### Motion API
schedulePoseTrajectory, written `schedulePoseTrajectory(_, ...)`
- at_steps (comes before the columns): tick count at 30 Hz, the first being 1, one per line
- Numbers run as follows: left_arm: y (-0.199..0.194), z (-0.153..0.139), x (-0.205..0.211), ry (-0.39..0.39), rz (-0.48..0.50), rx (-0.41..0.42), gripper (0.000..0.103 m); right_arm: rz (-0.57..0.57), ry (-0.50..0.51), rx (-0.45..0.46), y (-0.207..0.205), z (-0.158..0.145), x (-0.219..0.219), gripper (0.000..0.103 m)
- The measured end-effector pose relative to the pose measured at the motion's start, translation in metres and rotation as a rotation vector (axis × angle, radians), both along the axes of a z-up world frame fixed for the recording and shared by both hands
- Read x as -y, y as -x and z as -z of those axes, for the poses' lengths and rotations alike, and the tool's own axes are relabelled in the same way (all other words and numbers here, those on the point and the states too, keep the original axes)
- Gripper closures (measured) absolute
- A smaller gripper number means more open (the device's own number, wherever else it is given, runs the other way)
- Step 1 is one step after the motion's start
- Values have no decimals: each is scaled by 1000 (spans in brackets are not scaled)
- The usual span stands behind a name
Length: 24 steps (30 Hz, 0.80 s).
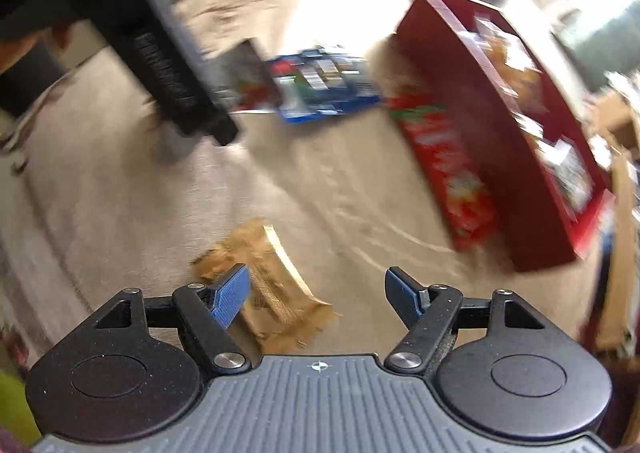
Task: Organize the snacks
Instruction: 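Lift the white pouch with left tool while right tool approaches the gold bar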
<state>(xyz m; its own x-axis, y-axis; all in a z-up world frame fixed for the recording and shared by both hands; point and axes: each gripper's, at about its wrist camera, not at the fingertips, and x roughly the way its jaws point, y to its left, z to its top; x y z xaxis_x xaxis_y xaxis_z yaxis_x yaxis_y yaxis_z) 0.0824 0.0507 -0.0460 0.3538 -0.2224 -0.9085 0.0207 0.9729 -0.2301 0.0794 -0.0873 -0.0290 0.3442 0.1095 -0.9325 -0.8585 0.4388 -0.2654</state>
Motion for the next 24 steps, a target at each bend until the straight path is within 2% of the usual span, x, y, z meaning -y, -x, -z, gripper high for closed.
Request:
schedulePoseTrajectory(2, 0, 0, 2, -5, 9, 0, 53, -40, -16, -24, -5, -1, -3, 21)
schedulePoseTrajectory(6, -2, 0, 2, 0, 10, -4, 53, -33, -28, -108, -16, -3, 3, 25)
schedulePoseTrajectory(8, -3, 1, 3, -3, 17, -3, 52, -43, -30, -141, -9, -2, 8, 25)
schedulePoseTrajectory(11, -3, 1, 5, -12, 22, -1, 52, -97, 17, -171, 6, 7, 5, 29)
schedulePoseTrajectory(14, -3, 1, 5, -14, 21, 1, 52, -142, 19, -169, 15, 4, -2, 31)
schedulePoseTrajectory(18, -3, 2, 5, -14, 23, 2, 50, -220, 40, -102, 17, -2, -12, 29)
schedulePoseTrajectory(20, -4, 2, 6, -16, 32, 2, 47, -225, 50, -106, 10, 4, -17, 29)
schedulePoseTrajectory(22, -4, 3, 8, -19, 41, 1, 43, -225, 48, -110, 6, 8, -20, 25)
schedulePoseTrajectory(24, -5, 2, 10, -21, 48, -1, 40, -186, 29, -115, 4, 7, -18, 26)
